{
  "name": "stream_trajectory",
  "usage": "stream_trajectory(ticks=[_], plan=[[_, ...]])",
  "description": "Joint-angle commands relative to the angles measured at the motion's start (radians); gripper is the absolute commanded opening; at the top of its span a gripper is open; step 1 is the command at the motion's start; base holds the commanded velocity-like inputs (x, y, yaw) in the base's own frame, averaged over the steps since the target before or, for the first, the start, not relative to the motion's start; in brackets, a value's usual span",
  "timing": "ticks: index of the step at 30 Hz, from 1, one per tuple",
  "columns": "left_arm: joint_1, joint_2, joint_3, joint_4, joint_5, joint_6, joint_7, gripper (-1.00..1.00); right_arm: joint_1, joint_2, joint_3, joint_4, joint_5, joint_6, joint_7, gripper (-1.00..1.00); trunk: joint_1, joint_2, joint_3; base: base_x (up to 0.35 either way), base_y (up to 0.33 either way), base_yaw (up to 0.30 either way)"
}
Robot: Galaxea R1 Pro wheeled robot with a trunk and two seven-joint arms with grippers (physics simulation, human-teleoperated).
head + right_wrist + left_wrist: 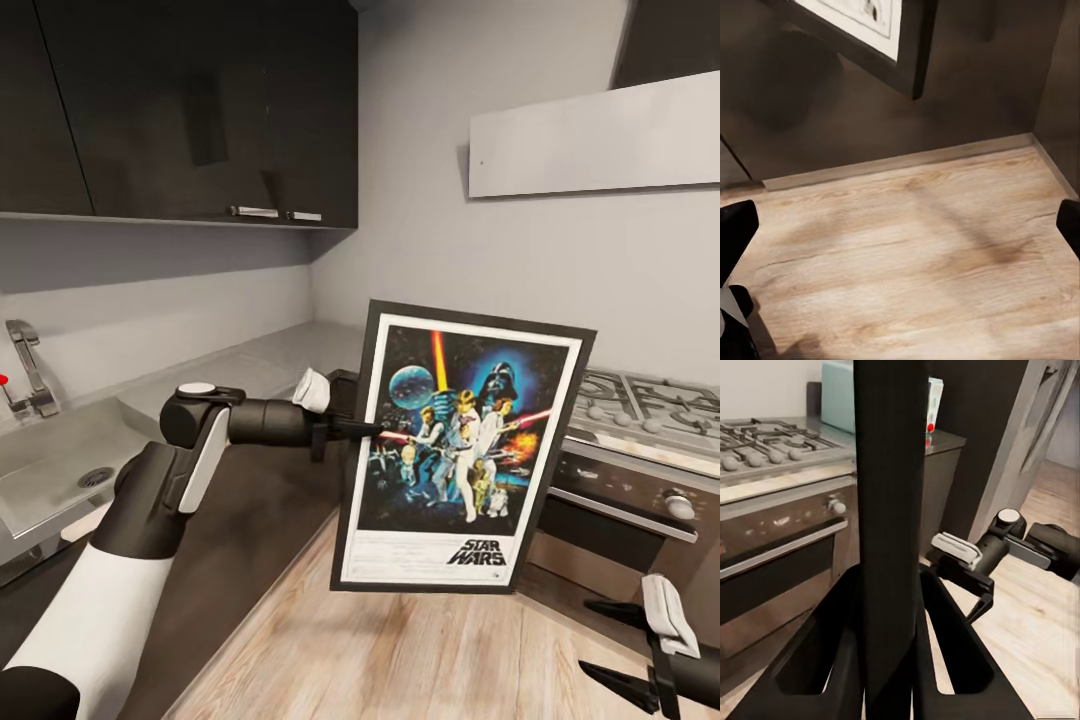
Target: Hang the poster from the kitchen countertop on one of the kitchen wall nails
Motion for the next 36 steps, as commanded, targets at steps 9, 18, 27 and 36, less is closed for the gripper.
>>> stream_trajectory(ticks=[9, 18, 27, 36], plan=[[-0.001, 0.0, -0.058, 0.001, 0.003, 0.001, -0.001, -1.0, -0.002, 0.001, 0.047, -0.003, 0.003, 0.017, 0.03, 1.0, 0.0, -0.001, -0.001, 0.0, 0.0, 0.0], [0.01, -0.001, -0.072, 0.003, 0.003, 0.0, -0.002, -1.0, -0.038, 0.001, 0.103, -0.004, 0.005, 0.041, 0.033, 1.0, 0.0, -0.001, -0.001, 0.0, 0.0, 0.0], [0.013, -0.003, -0.115, 0.002, 0.003, -0.001, -0.001, -1.0, -0.097, 0.001, 0.126, 0.003, 0.007, 0.045, 0.034, 1.0, 0.0, -0.001, -0.001, 0.0, 0.0, 0.0], [0.013, -0.003, -0.124, 0.002, 0.003, -0.01, -0.001, -1.0, -0.116, 0.001, 0.13, 0.005, 0.008, 0.046, 0.034, 1.0, 0.0, -0.001, -0.001, 0.0, 0.0, 0.0]])
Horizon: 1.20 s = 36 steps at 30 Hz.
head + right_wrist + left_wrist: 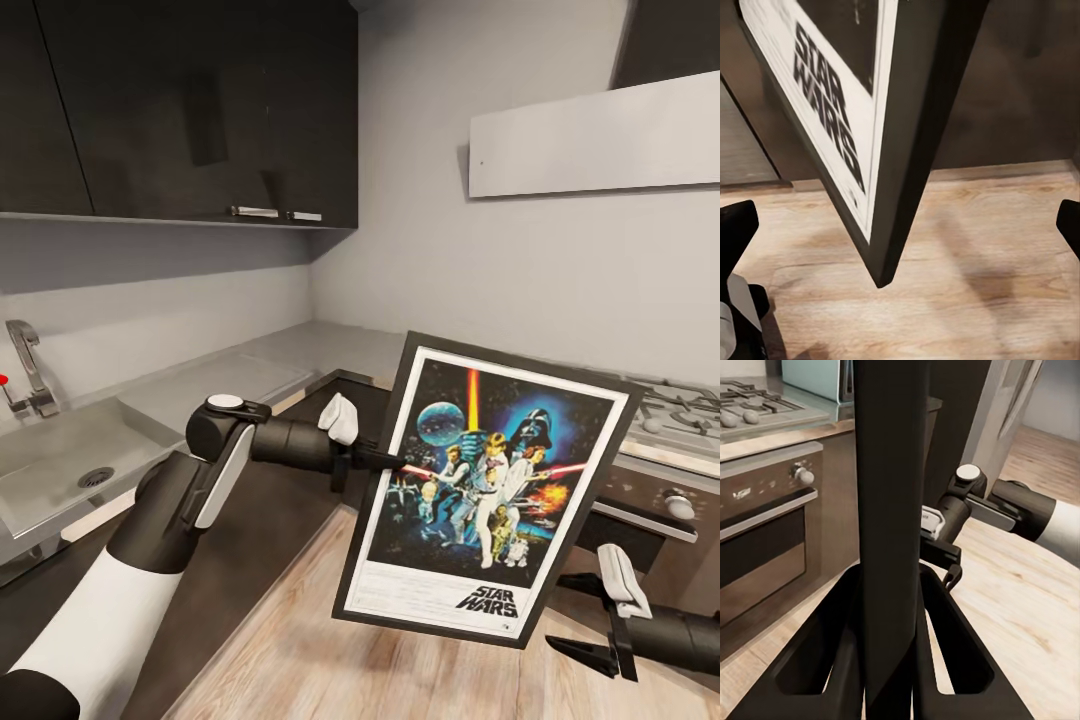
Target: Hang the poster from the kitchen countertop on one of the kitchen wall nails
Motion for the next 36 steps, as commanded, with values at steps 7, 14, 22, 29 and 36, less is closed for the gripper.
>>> stream_trajectory(ticks=[7, 14, 22, 29, 36], plan=[[-0.001, 0.002, -0.002, -0.001, 0.003, 0.002, 0.002, -1.0, -0.002, 0.0, -0.001, 0.011, 0.001, 0.009, 0.004, 1.0, 0.0, -0.001, -0.001, 0.0, 0.0, 0.0], [-0.001, 0.002, -0.002, -0.002, 0.003, 0.002, 0.002, -1.0, -0.002, 0.005, 0.001, 0.015, -0.001, 0.009, 0.004, 1.0, 0.0, -0.001, -0.001, 0.0, 0.0, 0.0], [-0.001, 0.002, -0.002, -0.004, 0.004, 0.002, 0.001, -1.0, -0.003, 0.012, 0.038, 0.012, -0.012, 0.005, 0.003, 1.0, 0.0, -0.001, -0.001, 0.0, 0.0, 0.0], [-0.001, 0.001, -0.002, -0.008, 0.005, -0.011, 0.001, -1.0, -0.003, 0.012, 0.053, 0.014, -0.012, 0.001, 0.003, 1.0, 0.0, -0.001, -0.001, 0.0, 0.0, 0.0], [-0.001, -0.002, -0.003, -0.01, 0.005, -0.015, 0.001, -1.0, -0.003, 0.012, 0.056, 0.015, -0.012, 0.0, 0.003, 1.0, 0.0, -0.001, -0.001, 0.0, 0.0, 0.0]])
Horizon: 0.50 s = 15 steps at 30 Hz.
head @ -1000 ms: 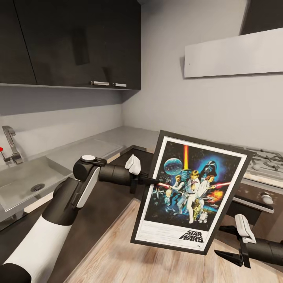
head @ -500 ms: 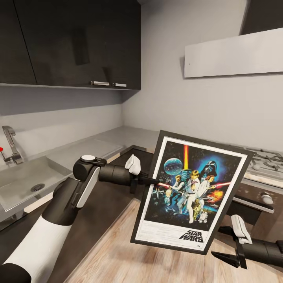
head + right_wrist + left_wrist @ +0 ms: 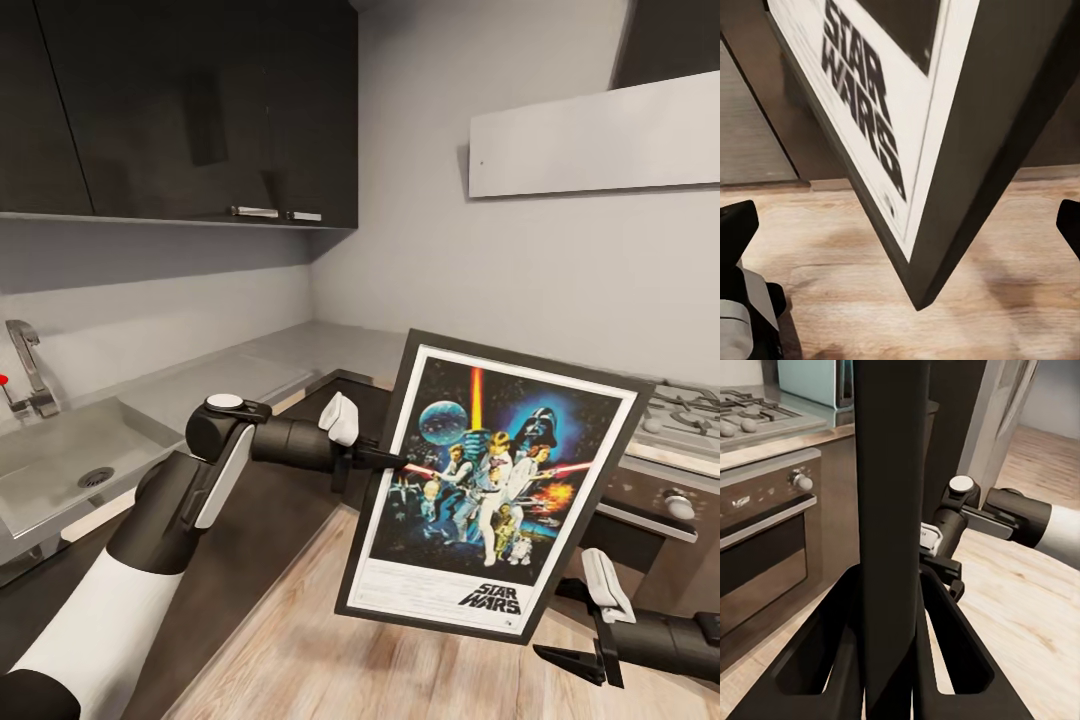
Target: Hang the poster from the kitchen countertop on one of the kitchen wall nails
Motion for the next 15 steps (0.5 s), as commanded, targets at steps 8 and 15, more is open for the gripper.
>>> stream_trajectory(ticks=[8, 15], plan=[[-0.001, 0.0, -0.001, 0.0, 0.003, 0.003, 0.002, -1.0, -0.001, 0.0, 0.0, 0.0, 0.0, 0.01, 0.004, 1.0, 0.0, -0.001, -0.001, 0.0, 0.0, 0.0], [-0.001, 0.0, -0.001, 0.0, 0.003, 0.003, 0.002, -1.0, -0.001, 0.0, 0.0, 0.0, 0.0, 0.01, 0.004, 1.0, 0.0, -0.001, -0.001, 0.0, 0.0, 0.0]])
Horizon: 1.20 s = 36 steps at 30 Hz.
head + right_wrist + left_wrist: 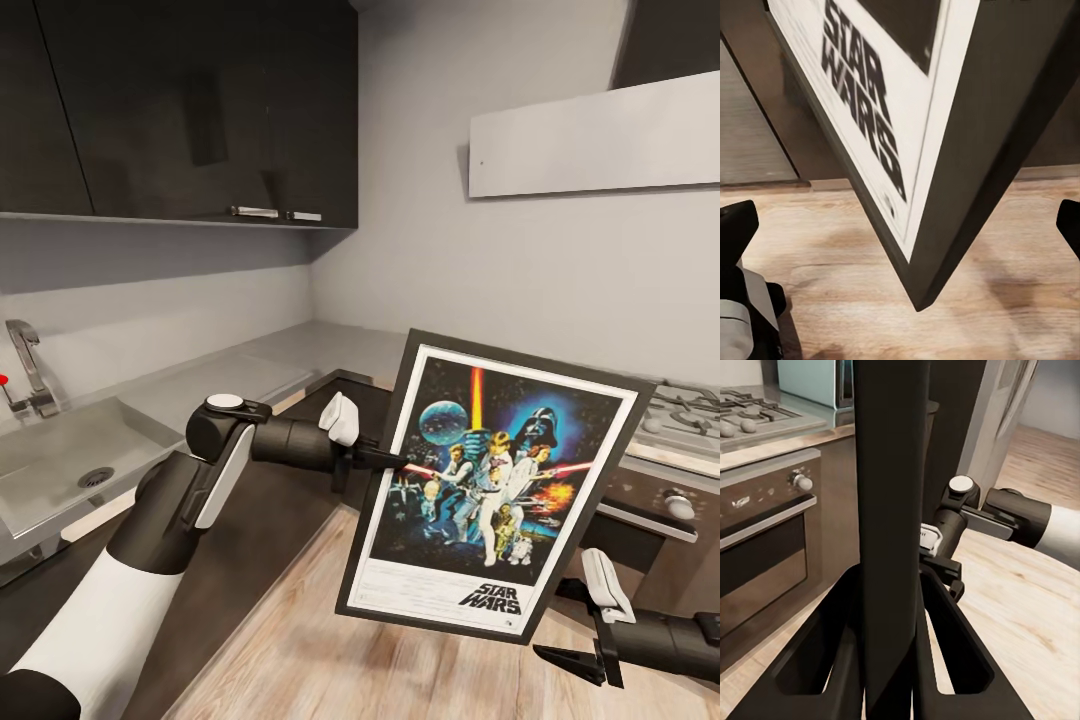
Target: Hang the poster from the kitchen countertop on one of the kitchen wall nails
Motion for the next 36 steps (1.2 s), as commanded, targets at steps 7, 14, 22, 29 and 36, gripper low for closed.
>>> stream_trajectory(ticks=[7, 14, 22, 29, 36], plan=[[-0.001, 0.001, -0.001, 0.0, 0.003, 0.003, 0.002, -1.0, -0.001, 0.0, -0.001, 0.0, 0.0, 0.011, 0.004, 1.0, 0.0, -0.001, -0.001, 0.0, 0.0, 0.0], [-0.001, 0.001, 0.0, 0.0, 0.003, 0.003, 0.002, -1.0, -0.001, 0.0, -0.001, 0.0, 0.0, 0.009, 0.007, -1.0, 0.0, -0.001, -0.001, 0.0, 0.0, 0.0], [-0.001, 0.001, -0.001, 0.0, 0.003, 0.004, 0.002, -1.0, -0.001, 0.0, -0.001, 0.0, 0.0, 0.009, 0.008, -1.0, 0.0, -0.001, -0.001, 0.0, 0.0, 0.0], [-0.001, 0.001, -0.001, 0.0, 0.003, 0.005, 0.004, 1.0, -0.001, 0.0, -0.001, 0.0, 0.0, 0.009, 0.008, -1.0, 0.0, -0.001, -0.001, 0.0, 0.0, 0.0], [-0.001, 0.003, 0.007, 0.002, 0.001, 0.005, 0.007, 1.0, -0.001, 0.0, -0.001, 0.0, 0.0, 0.009, 0.007, -1.0, 0.0, -0.001, -0.001, 0.0, 0.0, 0.0]])
